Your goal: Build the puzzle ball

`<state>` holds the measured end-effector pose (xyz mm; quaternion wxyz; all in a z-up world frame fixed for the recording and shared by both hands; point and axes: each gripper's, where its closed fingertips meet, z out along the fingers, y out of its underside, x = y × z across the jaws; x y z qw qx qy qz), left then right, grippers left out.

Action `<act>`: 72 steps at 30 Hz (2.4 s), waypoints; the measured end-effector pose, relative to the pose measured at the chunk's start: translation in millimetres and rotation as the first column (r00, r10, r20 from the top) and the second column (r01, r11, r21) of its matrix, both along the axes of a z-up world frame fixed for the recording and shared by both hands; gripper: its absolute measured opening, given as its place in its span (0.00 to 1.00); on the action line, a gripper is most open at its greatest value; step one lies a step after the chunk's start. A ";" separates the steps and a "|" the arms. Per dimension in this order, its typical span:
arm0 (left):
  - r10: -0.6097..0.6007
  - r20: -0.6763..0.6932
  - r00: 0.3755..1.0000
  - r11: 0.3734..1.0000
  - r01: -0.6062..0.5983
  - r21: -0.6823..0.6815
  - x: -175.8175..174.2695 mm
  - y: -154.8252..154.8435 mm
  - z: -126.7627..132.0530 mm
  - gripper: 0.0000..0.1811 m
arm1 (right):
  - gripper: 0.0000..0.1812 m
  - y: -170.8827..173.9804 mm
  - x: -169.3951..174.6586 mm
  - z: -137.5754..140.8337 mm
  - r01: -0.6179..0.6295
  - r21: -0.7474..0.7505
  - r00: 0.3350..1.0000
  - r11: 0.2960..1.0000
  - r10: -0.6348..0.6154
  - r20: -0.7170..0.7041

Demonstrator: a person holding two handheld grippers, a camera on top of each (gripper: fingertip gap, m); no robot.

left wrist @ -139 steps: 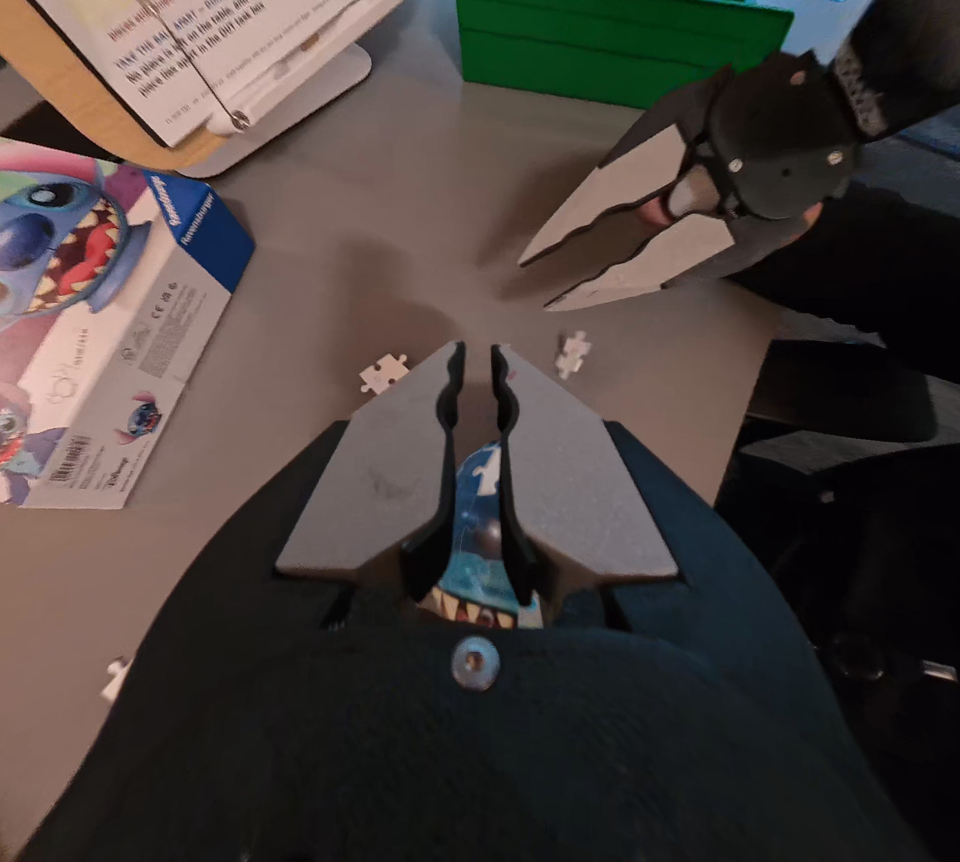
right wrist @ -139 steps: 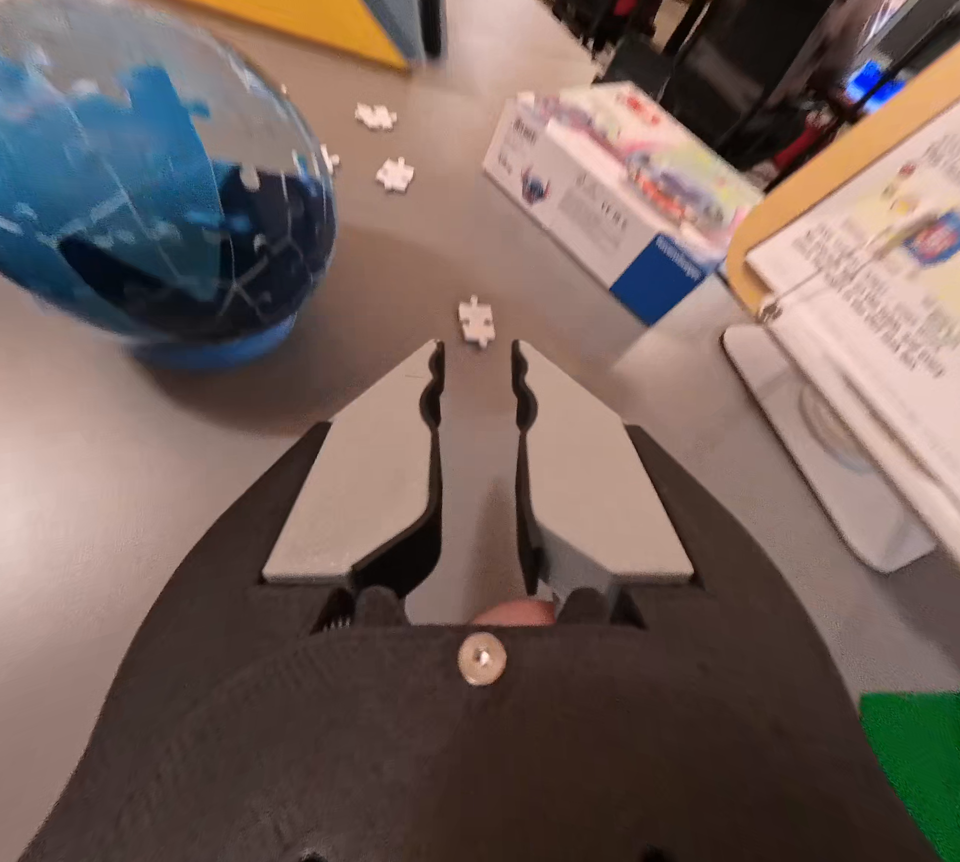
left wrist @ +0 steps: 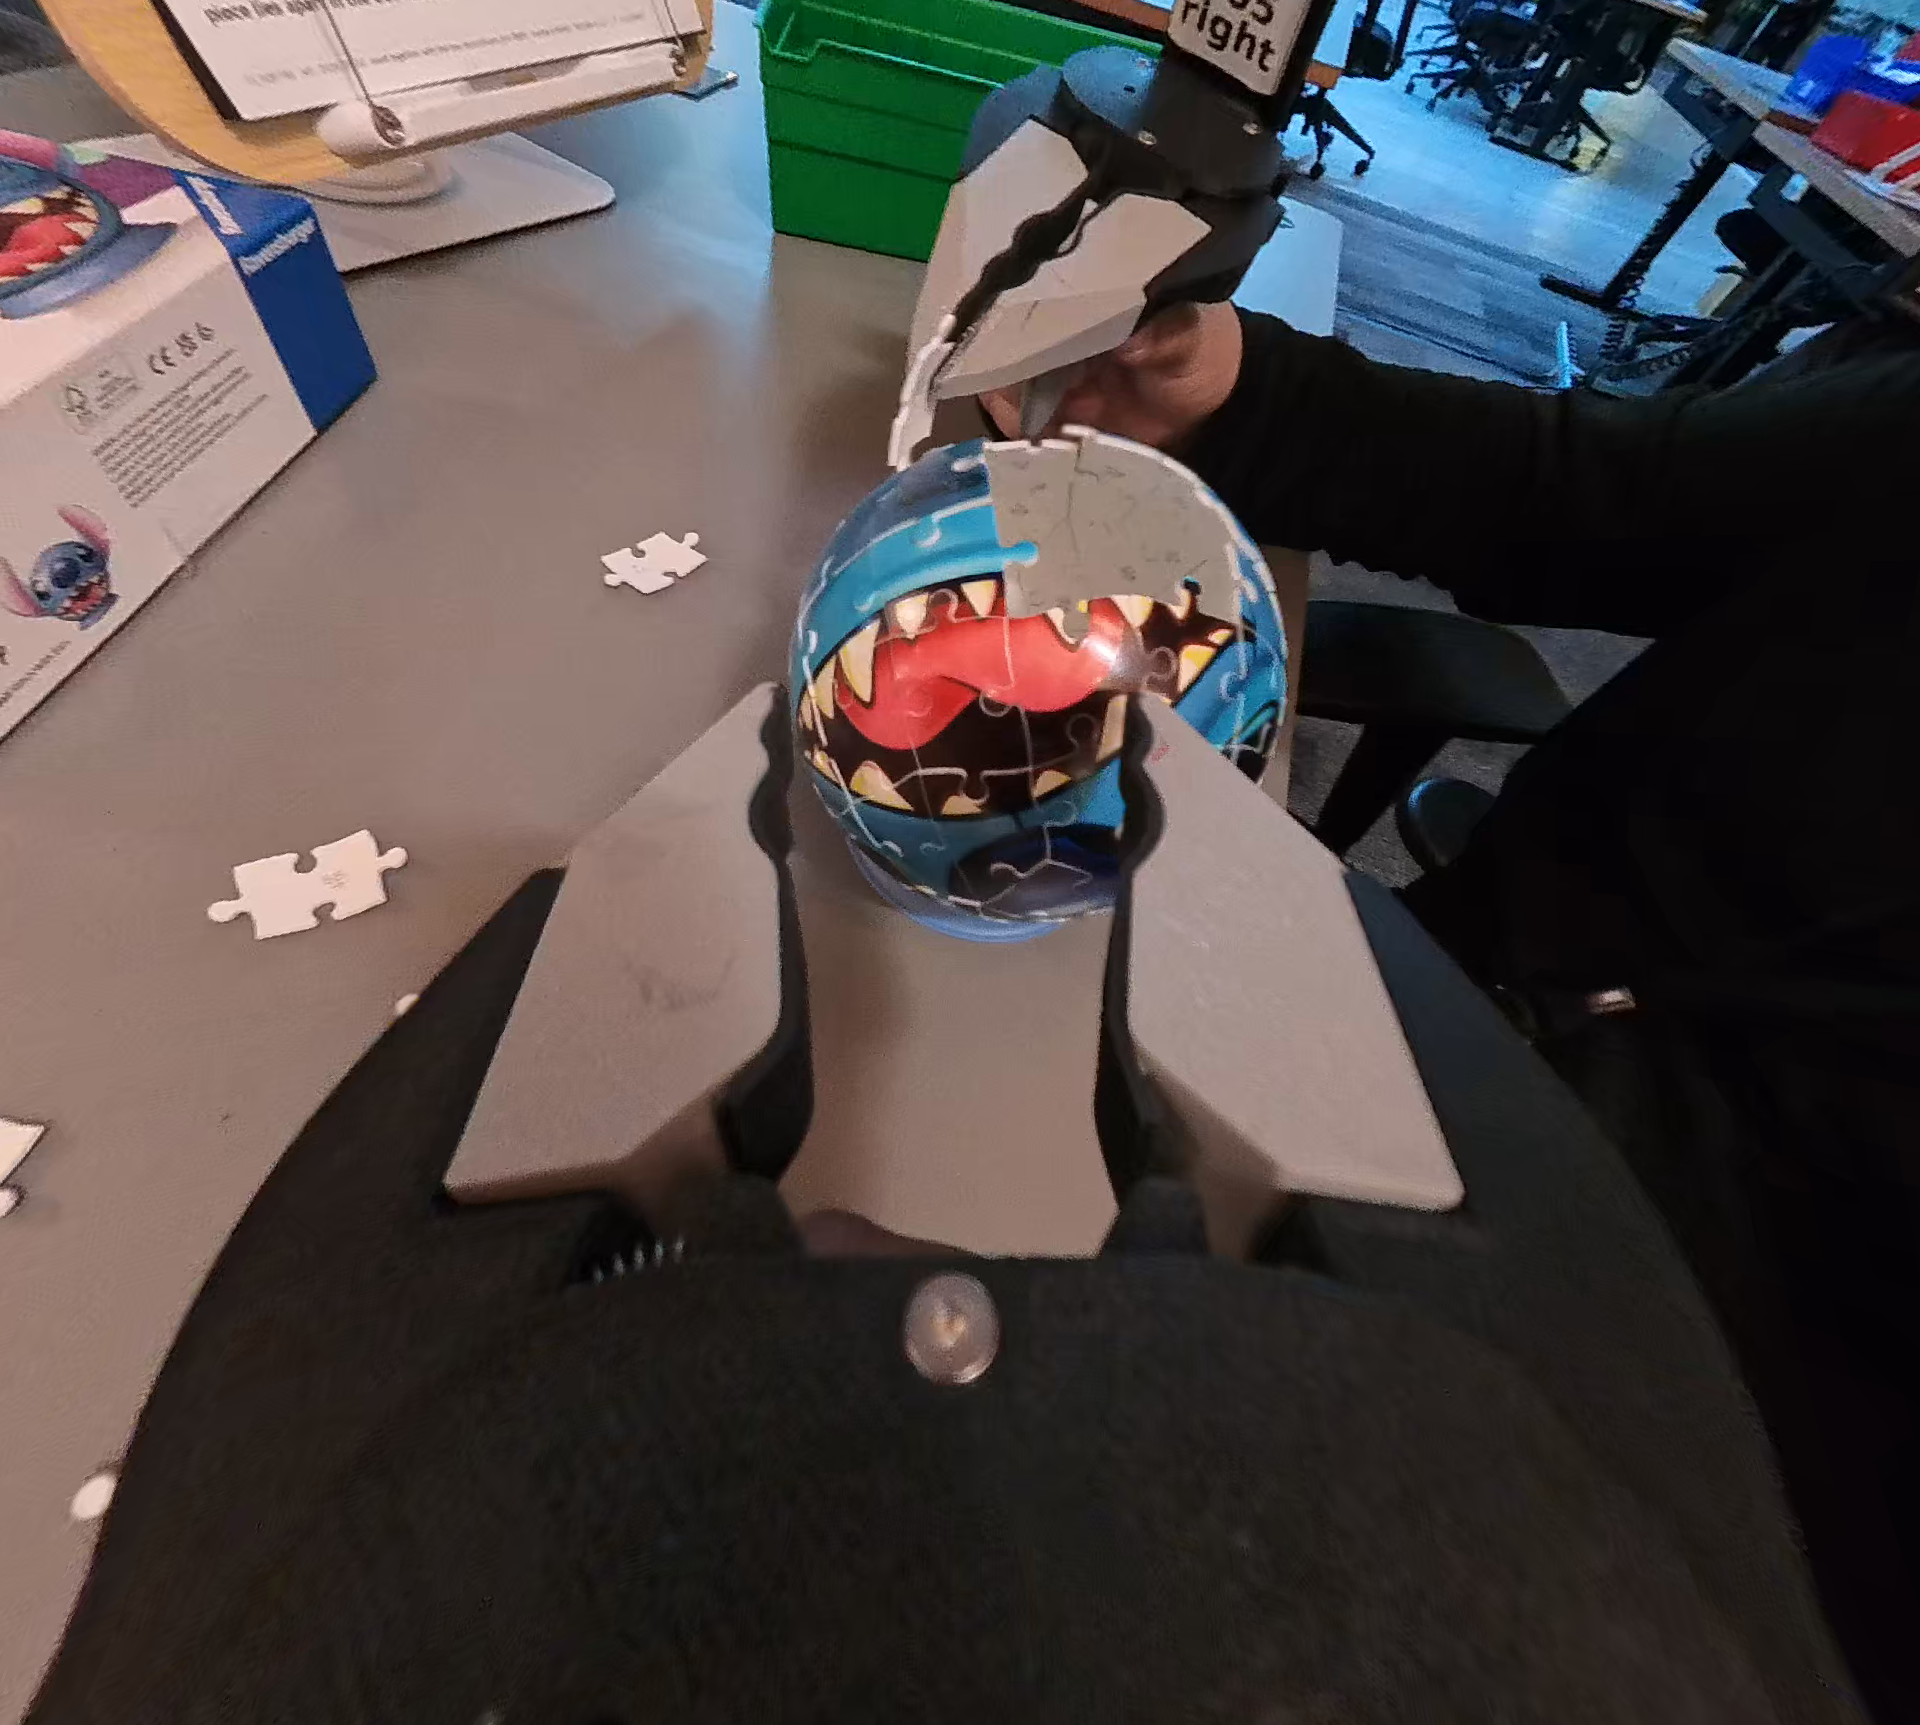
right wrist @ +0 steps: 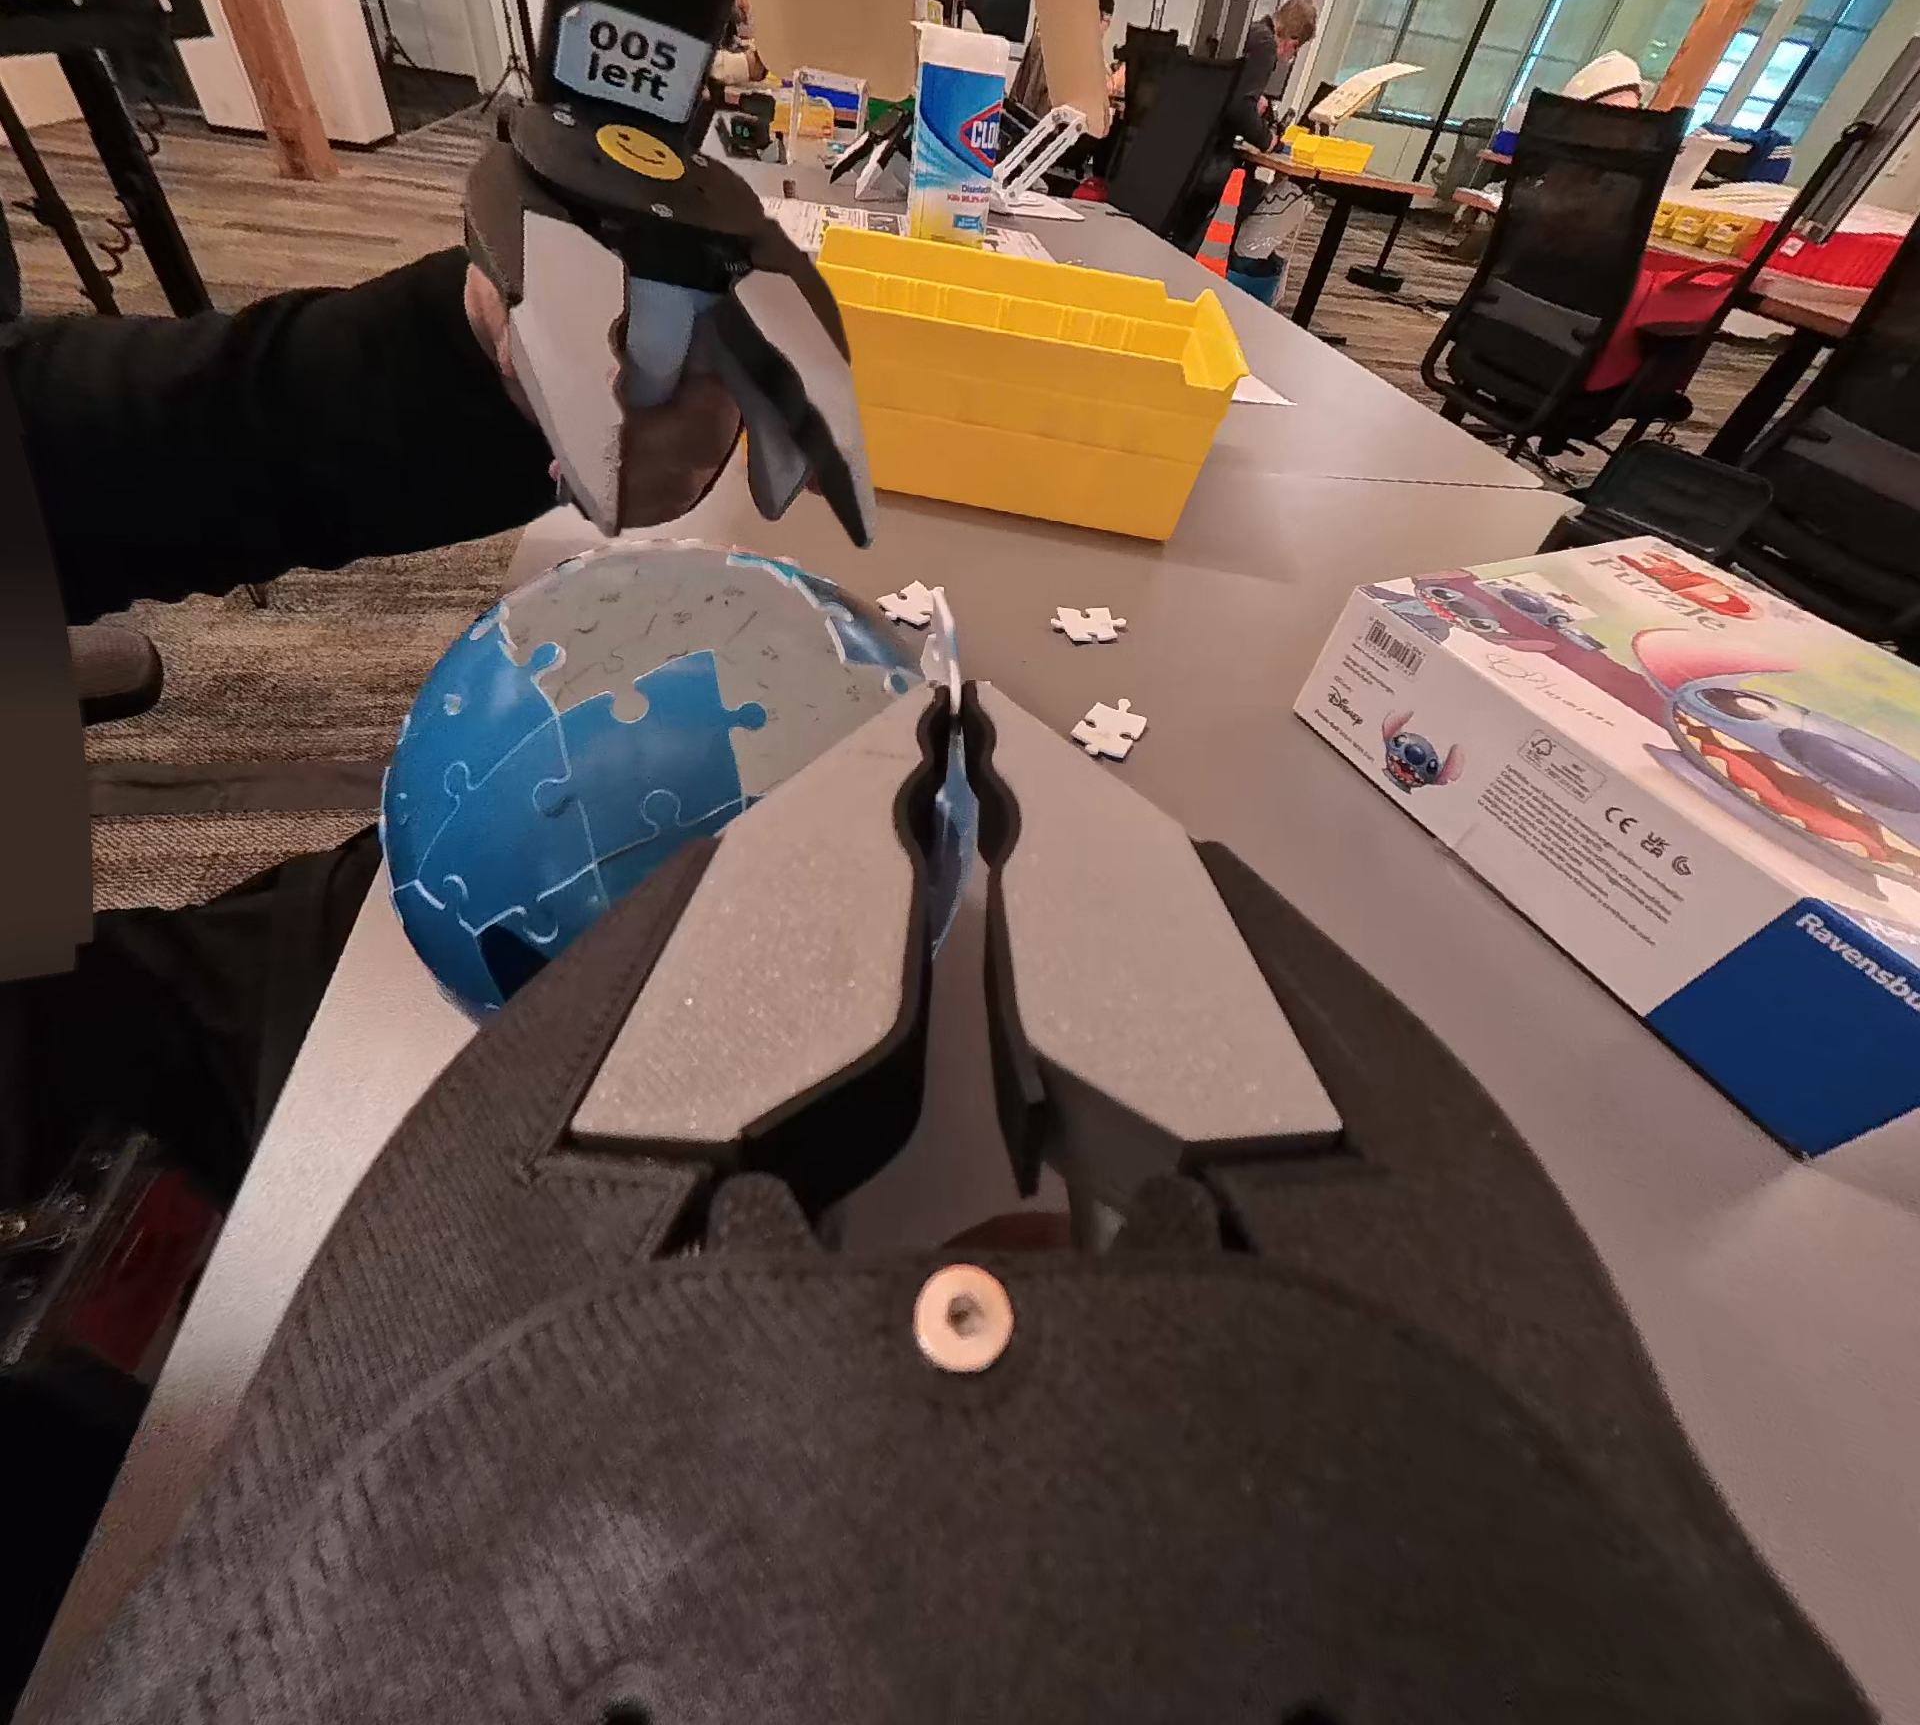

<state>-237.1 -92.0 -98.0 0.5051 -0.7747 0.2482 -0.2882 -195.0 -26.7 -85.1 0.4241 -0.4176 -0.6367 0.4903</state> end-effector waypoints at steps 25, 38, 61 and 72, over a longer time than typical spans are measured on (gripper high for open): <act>0.016 -0.151 0.988 0.999 -0.010 0.043 -0.4 -3.4 -50.0 0.64 | 0.00 35.0 14.9 -4.6 0.002 -0.070 0.999 0.998 0.001 0.037; -0.095 -0.145 0.985 0.992 0.106 0.074 18.7 -4.6 -47.4 0.61 | 0.00 52.3 20.3 -31.9 0.055 -0.329 0.981 0.943 0.012 0.196; -0.070 0.032 0.997 0.996 0.068 0.050 19.7 -14.6 -29.1 0.59 | 0.29 39.1 73.5 -75.5 -0.002 -0.310 0.854 0.951 0.163 0.495; -0.111 -0.143 0.984 0.994 0.110 -0.013 32.4 -7.4 -50.1 0.60 | 0.47 -29.6 43.4 -77.1 -0.132 -0.177 0.881 0.975 0.197 0.429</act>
